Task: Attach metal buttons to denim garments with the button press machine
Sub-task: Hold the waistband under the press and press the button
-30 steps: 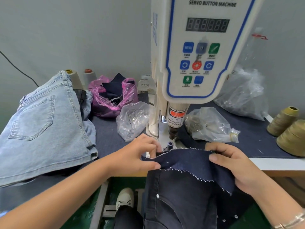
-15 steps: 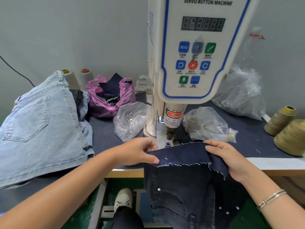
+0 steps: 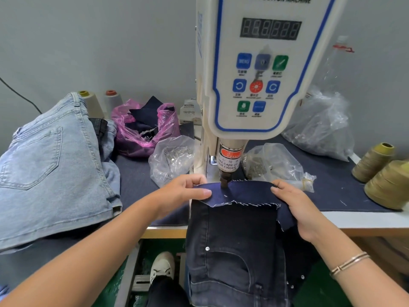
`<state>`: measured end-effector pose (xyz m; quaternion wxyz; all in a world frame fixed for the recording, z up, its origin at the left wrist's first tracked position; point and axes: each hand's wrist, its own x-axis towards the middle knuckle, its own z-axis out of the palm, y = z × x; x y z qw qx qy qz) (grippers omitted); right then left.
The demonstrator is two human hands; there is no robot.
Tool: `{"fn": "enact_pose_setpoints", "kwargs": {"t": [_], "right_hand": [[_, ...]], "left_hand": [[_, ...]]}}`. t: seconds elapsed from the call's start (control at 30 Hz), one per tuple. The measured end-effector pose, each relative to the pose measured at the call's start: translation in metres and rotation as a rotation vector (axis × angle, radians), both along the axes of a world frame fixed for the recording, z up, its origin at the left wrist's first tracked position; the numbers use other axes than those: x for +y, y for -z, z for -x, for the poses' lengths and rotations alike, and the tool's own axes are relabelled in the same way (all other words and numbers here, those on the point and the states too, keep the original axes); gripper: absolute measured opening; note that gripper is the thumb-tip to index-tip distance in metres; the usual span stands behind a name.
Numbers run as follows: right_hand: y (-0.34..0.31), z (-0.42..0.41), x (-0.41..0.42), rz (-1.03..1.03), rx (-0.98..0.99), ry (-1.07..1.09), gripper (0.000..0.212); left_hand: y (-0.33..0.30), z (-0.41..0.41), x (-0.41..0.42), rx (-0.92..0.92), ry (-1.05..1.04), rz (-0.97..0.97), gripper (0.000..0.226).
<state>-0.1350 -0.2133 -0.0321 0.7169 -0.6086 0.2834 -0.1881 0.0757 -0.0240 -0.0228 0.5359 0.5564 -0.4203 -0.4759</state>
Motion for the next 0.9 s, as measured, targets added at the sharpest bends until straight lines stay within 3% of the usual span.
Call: {"fn": "enact_pose_setpoints", "kwargs": {"t": [0.23,0.37,0.53,0.9], "right_hand": [[0.011,0.001,0.001,-0.038,0.001,0.139,0.019],[0.013,-0.002,0.001,-0.079,-0.033,0.182,0.020],[0.016,-0.004,0.002,-0.061,-0.027,0.200,0.020],[0.018,-0.005,0.001,-0.081,-0.021,0.229,0.019]], "left_hand": [[0.017,0.001,0.001,0.248,0.019,-0.028,0.025],[0.015,0.002,-0.007,0.261,0.019,-0.049,0.022],[0.013,-0.006,-0.013,0.116,0.015,-0.167,0.025],[0.026,0.000,-0.009,0.203,-0.093,-0.091,0.038]]}}
